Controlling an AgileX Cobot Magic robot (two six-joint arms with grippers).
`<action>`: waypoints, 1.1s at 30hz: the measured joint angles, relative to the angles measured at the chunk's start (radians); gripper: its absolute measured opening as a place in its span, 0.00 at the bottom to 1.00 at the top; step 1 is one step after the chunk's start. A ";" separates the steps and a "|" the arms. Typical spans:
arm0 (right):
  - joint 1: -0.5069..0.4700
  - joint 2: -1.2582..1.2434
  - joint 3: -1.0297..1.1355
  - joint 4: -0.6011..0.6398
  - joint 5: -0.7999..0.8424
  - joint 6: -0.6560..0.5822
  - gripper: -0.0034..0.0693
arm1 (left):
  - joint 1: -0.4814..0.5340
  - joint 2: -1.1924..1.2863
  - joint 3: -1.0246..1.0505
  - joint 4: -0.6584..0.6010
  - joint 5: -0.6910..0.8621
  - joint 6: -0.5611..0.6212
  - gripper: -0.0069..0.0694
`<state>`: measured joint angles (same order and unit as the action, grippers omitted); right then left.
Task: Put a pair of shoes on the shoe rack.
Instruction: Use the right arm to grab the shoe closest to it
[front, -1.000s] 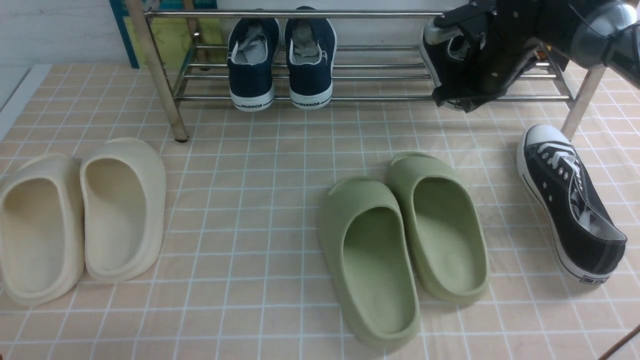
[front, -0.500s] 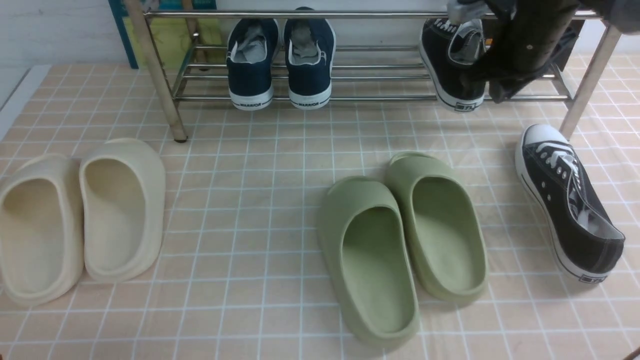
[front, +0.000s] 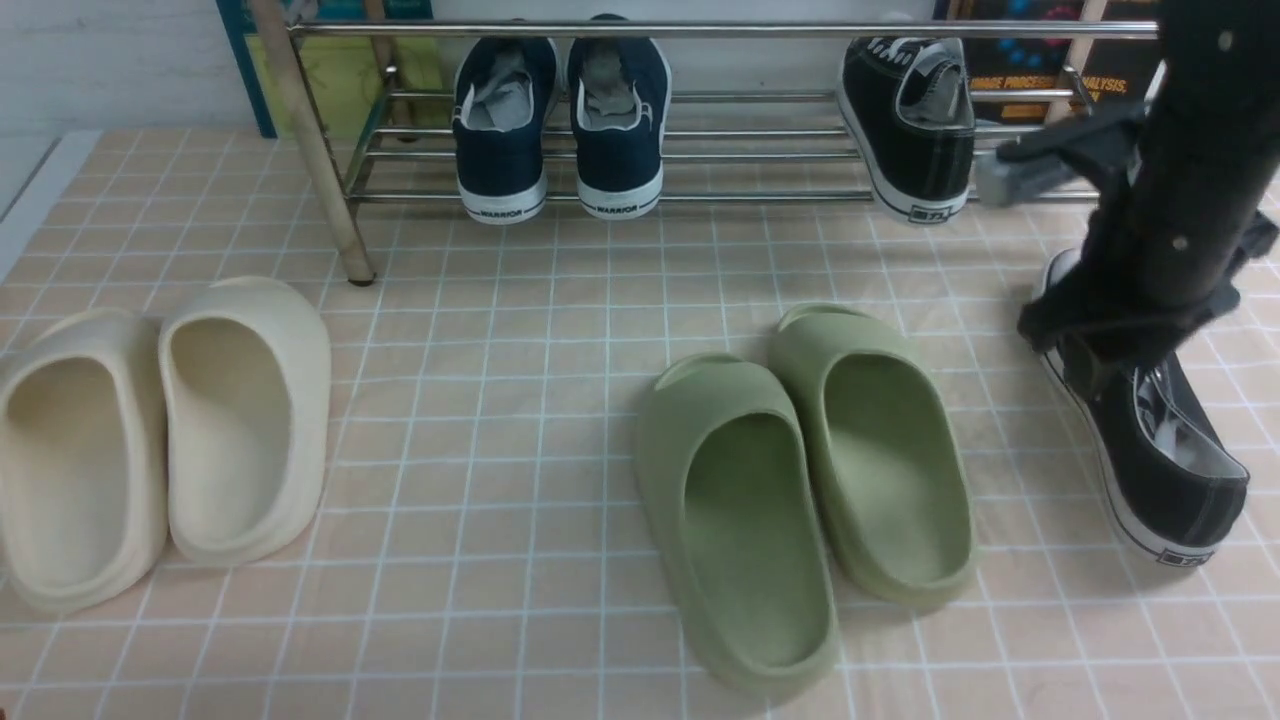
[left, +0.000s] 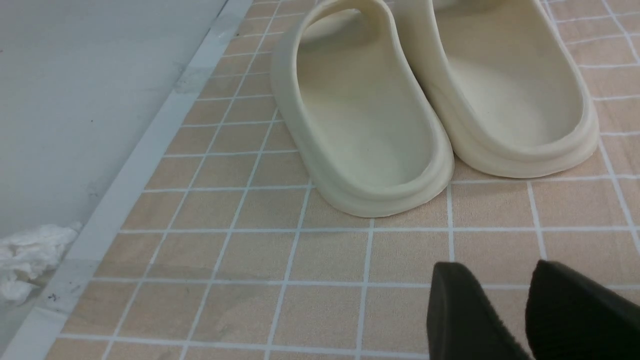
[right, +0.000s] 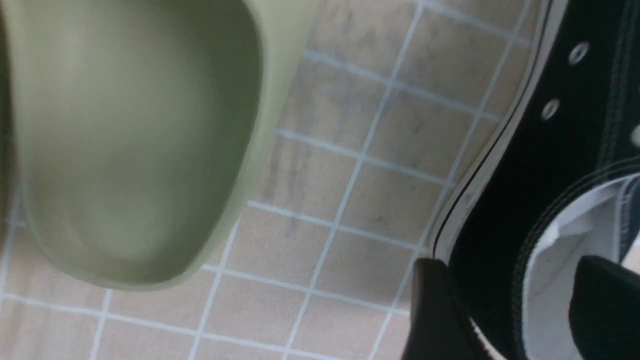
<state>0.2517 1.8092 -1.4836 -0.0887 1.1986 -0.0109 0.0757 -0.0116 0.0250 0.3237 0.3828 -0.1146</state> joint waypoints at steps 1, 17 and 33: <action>0.000 0.000 0.037 -0.009 -0.021 0.017 0.56 | 0.000 0.000 0.000 0.000 0.000 0.000 0.40; -0.061 -0.028 0.219 -0.084 -0.149 0.147 0.56 | 0.000 0.000 0.000 0.000 0.000 0.000 0.40; -0.139 -0.043 0.356 0.114 -0.378 -0.079 0.28 | 0.000 0.000 0.000 0.000 0.000 0.000 0.40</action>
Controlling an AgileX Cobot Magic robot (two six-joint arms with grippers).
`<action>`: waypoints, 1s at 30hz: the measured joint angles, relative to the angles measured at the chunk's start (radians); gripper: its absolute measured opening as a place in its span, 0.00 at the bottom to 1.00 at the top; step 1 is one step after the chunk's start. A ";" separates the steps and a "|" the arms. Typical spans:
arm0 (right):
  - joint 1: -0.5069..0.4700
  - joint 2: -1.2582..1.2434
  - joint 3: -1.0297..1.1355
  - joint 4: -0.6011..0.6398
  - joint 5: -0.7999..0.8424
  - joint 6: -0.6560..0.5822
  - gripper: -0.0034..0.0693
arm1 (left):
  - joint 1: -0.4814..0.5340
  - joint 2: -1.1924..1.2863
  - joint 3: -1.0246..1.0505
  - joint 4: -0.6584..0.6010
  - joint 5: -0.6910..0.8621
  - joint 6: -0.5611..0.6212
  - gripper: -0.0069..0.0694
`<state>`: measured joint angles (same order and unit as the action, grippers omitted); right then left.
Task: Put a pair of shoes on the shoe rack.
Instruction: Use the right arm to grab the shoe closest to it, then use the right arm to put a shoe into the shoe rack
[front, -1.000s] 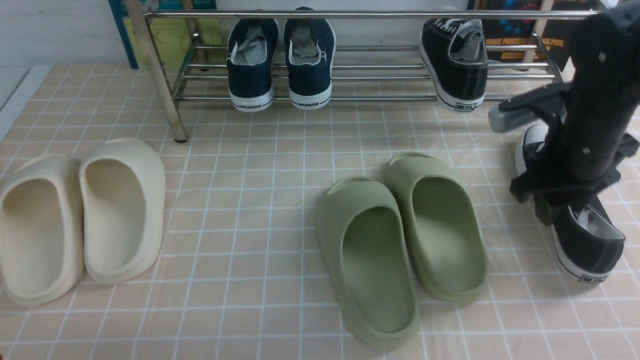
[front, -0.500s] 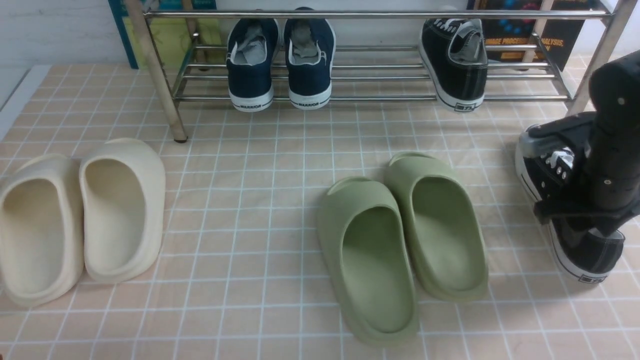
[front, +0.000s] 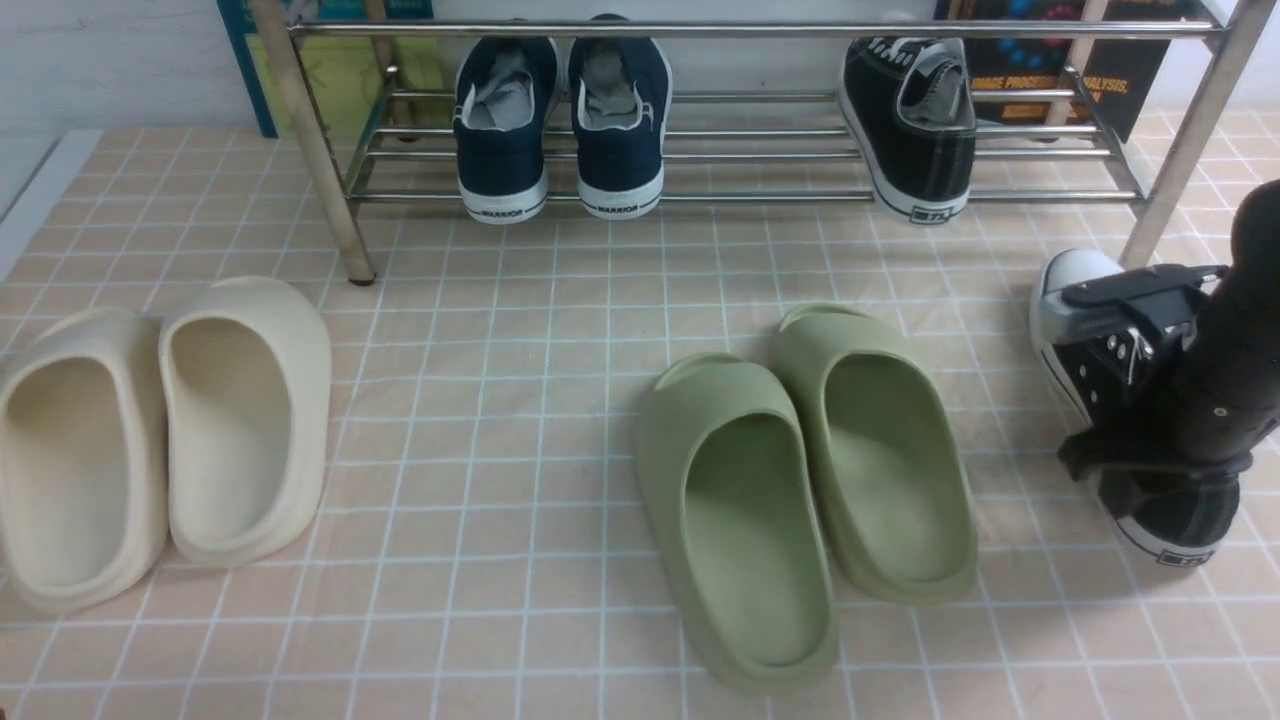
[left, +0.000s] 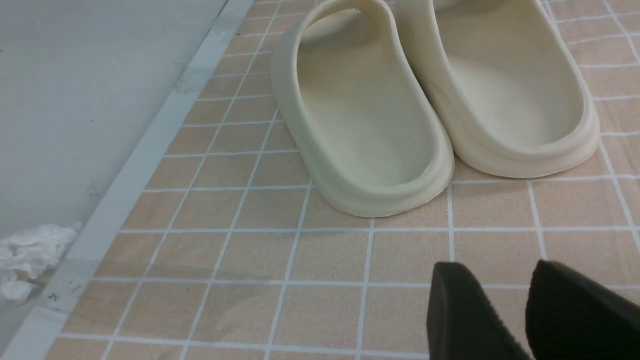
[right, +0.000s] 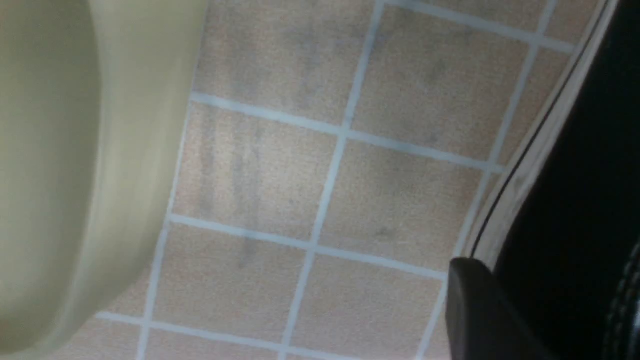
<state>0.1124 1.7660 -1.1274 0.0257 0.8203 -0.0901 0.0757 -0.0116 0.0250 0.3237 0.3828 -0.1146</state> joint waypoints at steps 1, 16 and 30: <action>0.000 0.000 -0.006 -0.009 0.001 0.000 0.21 | 0.000 0.000 0.000 0.000 0.000 0.000 0.40; 0.003 -0.038 -0.252 0.047 0.220 0.000 0.06 | 0.000 0.000 0.000 0.000 0.000 0.000 0.40; 0.044 -0.042 -0.422 0.085 0.378 -0.045 0.06 | 0.000 0.000 0.000 0.000 0.000 0.000 0.40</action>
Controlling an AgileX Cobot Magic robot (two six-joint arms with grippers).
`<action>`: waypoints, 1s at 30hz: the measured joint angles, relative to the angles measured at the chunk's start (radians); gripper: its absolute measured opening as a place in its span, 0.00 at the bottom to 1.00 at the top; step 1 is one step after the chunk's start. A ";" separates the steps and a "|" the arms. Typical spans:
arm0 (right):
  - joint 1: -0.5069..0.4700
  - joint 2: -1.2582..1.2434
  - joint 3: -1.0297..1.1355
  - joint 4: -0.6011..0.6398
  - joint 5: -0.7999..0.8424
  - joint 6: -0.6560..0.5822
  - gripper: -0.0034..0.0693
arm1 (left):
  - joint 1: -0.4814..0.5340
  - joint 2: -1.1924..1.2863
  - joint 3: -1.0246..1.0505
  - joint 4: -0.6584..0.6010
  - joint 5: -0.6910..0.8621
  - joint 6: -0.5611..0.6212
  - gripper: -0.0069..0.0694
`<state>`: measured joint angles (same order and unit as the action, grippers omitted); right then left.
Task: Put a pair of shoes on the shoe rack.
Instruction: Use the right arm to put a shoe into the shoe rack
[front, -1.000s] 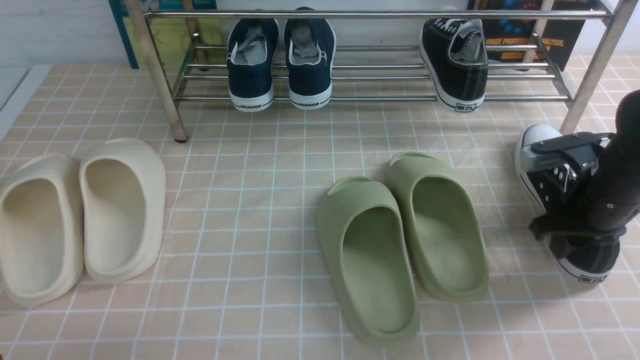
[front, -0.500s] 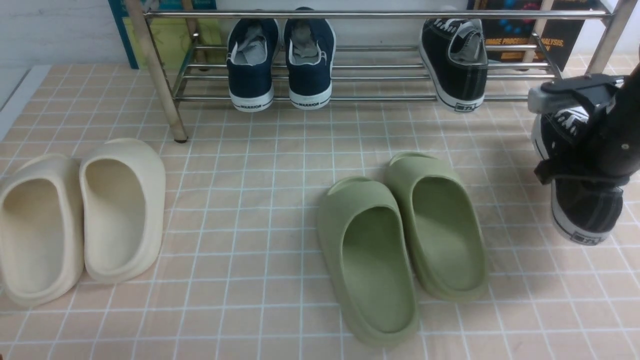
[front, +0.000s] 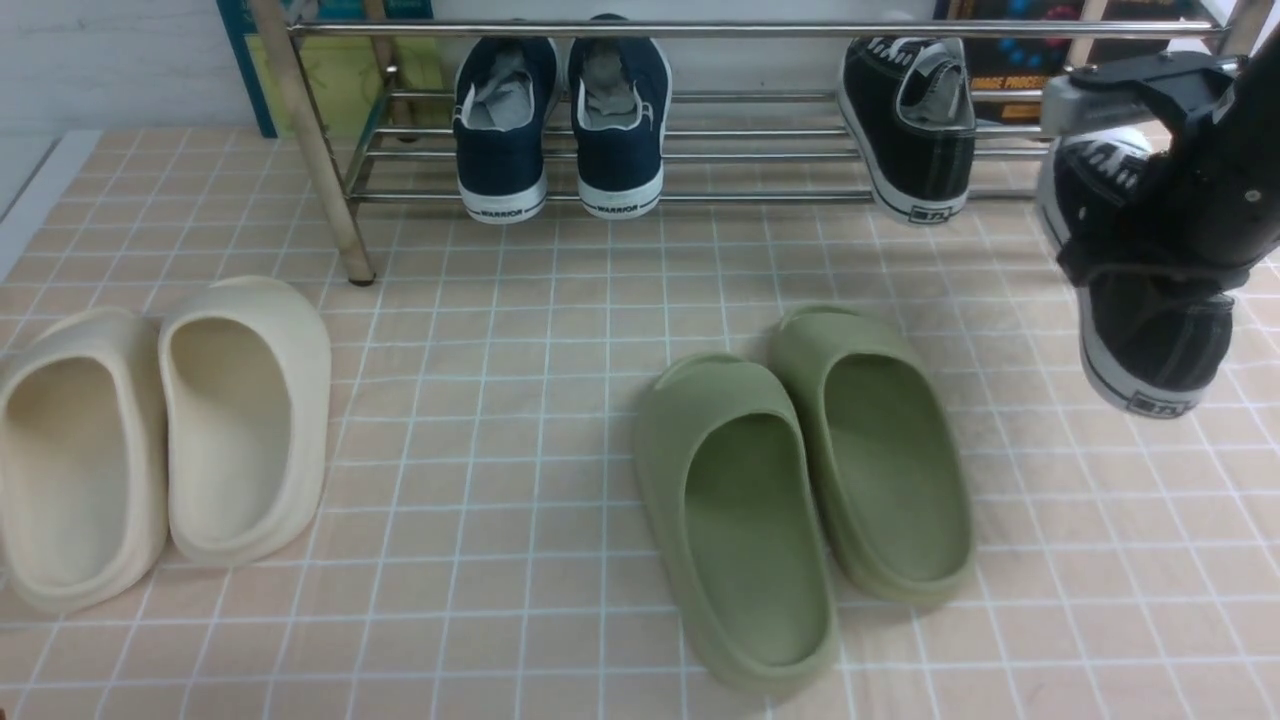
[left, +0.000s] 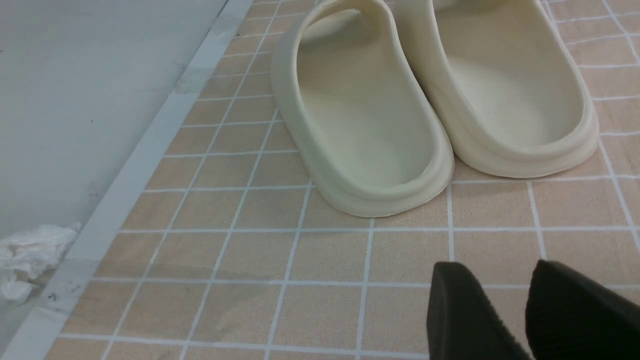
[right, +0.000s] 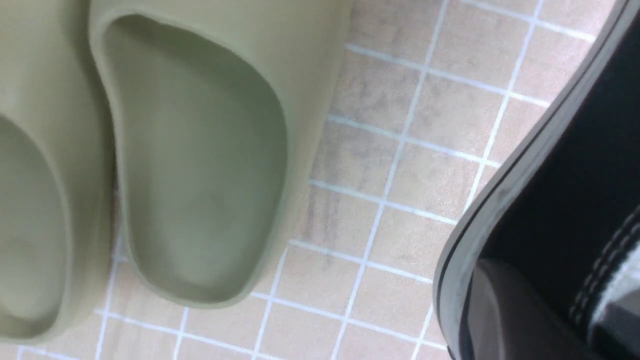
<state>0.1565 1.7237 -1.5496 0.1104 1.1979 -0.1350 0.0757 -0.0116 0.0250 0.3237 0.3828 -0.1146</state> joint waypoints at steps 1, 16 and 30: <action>0.007 -0.008 0.000 0.004 0.019 -0.005 0.06 | 0.000 0.000 0.000 0.000 0.000 0.000 0.40; 0.014 0.020 -0.003 -0.057 -0.096 -0.009 0.06 | 0.000 0.000 0.000 0.000 0.000 0.000 0.40; 0.014 0.282 -0.321 -0.128 -0.130 -0.009 0.06 | 0.000 0.000 0.000 0.000 0.000 0.000 0.40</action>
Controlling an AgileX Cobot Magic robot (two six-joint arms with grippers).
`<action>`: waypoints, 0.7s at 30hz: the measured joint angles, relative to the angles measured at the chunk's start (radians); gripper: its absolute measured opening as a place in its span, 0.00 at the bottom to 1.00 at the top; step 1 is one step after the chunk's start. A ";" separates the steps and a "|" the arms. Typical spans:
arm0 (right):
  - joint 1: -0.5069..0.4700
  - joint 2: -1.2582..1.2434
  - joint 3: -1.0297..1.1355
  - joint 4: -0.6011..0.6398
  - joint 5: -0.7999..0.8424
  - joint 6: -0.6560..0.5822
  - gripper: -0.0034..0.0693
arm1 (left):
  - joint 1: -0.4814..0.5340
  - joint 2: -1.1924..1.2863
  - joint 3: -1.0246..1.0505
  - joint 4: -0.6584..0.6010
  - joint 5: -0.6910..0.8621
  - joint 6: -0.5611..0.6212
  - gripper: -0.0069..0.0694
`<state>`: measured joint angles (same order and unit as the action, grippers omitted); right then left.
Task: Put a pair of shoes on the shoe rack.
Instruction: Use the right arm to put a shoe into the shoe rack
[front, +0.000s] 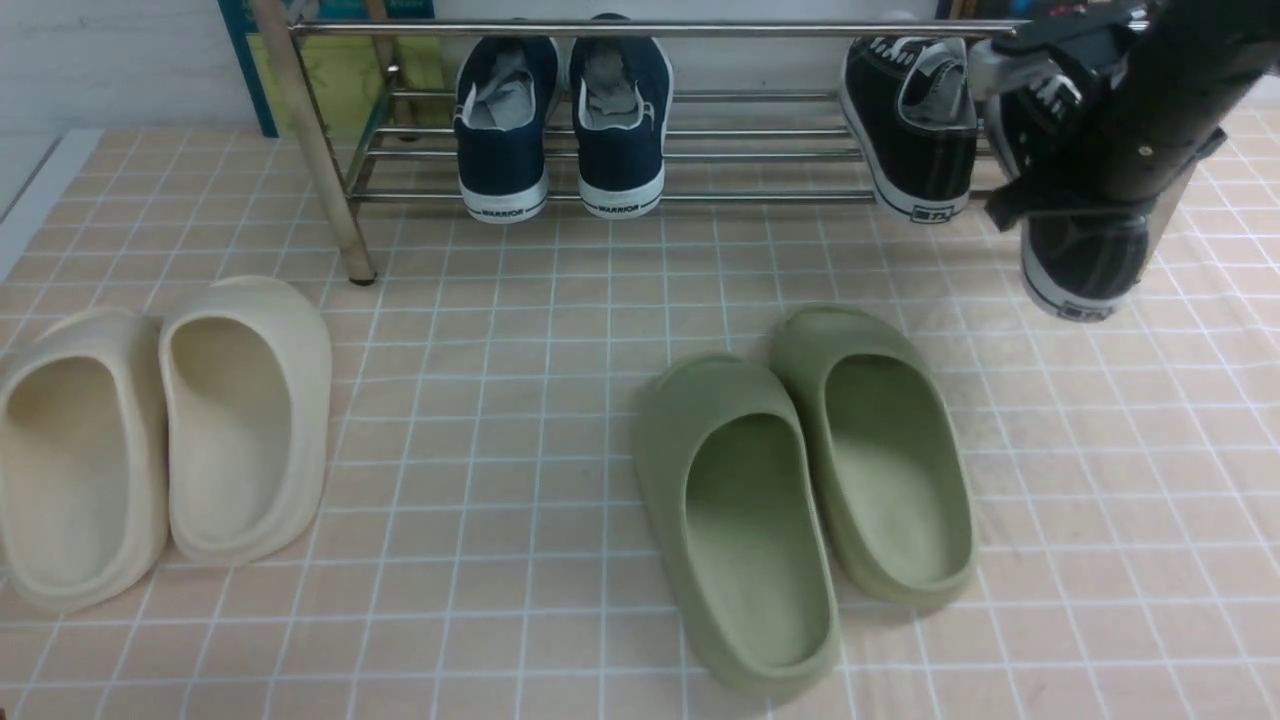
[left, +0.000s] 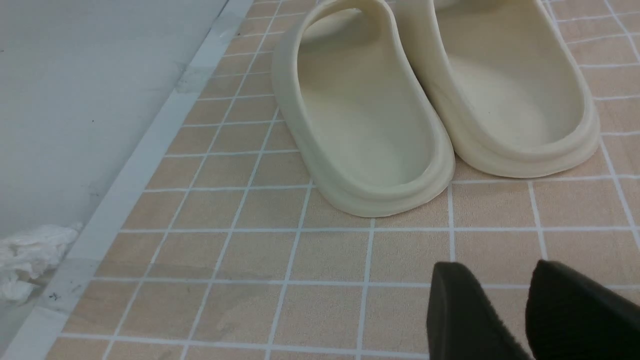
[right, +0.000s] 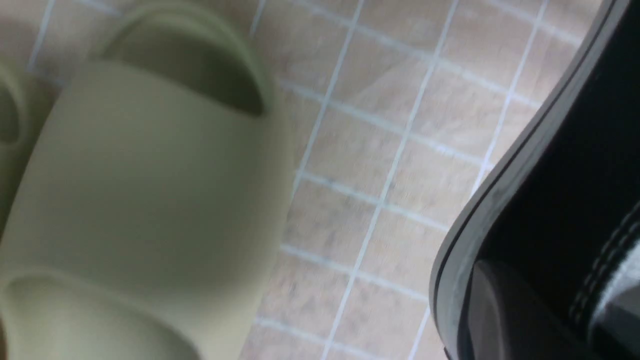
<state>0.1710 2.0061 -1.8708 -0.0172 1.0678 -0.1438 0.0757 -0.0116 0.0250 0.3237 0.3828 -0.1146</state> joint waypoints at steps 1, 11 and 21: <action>0.000 0.006 -0.009 -0.002 0.001 0.000 0.06 | 0.000 0.000 0.000 0.000 0.000 0.000 0.40; 0.000 0.284 -0.382 -0.100 0.041 -0.001 0.06 | 0.000 0.000 0.000 0.000 0.000 0.000 0.40; 0.000 0.323 -0.415 -0.100 0.015 -0.009 0.06 | 0.000 0.000 0.000 0.000 0.000 0.000 0.40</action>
<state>0.1710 2.3287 -2.2862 -0.1176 1.0829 -0.1526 0.0757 -0.0116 0.0250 0.3237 0.3828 -0.1146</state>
